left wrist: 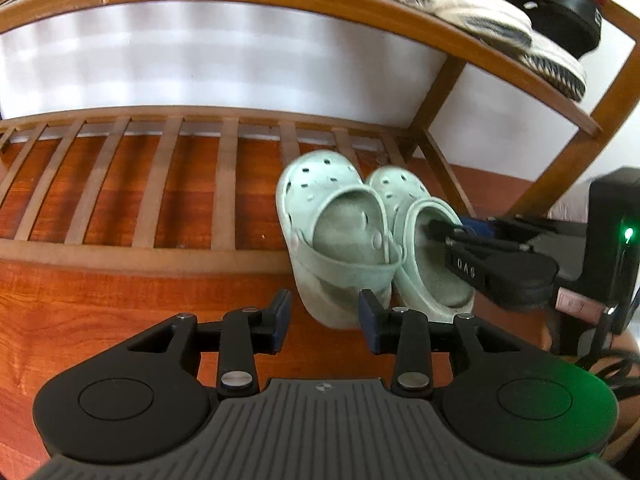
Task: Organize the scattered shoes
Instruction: 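Carry both mint clogs with both tools to the rack's bottom shelf, then set both mint clogs on the bottom shelf and open both tools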
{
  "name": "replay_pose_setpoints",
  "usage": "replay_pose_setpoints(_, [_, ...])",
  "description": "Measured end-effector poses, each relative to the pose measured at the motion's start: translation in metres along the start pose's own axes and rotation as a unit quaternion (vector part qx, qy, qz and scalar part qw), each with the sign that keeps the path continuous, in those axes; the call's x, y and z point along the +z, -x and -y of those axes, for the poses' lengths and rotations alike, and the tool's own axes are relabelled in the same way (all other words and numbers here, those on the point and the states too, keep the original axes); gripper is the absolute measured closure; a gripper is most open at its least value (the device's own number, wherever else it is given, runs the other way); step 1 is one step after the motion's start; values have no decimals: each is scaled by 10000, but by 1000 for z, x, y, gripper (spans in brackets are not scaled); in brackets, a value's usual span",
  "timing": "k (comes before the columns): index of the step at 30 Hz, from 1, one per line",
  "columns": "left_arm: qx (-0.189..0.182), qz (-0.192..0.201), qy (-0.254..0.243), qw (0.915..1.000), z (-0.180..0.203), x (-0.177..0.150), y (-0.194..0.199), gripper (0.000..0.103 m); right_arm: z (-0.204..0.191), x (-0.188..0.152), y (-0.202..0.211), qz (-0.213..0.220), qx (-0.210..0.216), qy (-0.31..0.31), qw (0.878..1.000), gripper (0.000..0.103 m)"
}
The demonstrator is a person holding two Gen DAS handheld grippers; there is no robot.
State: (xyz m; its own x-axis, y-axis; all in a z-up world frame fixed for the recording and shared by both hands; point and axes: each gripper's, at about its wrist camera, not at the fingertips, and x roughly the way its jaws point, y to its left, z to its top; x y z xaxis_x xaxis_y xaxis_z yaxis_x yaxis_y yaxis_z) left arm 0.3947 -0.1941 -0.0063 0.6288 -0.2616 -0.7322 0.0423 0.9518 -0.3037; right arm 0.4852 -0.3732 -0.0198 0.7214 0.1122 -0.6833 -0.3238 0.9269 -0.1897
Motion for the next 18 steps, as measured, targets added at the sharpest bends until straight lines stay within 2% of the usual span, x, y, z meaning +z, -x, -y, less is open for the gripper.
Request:
replay_pose_setpoints(5, [-8, -37, -101, 9999, 8, -7, 1, 63, 4, 0, 17, 88, 251, -249, 9993, 67])
replay_pose_setpoints(10, [-6, -56, -191, 9998, 15, -11, -1, 63, 6, -5, 37, 92, 502, -431, 9978, 66])
replay_pose_setpoints(18, [74, -57, -324, 9994, 22, -17, -9, 67, 3, -36, 72, -94, 786, -519, 9955, 63])
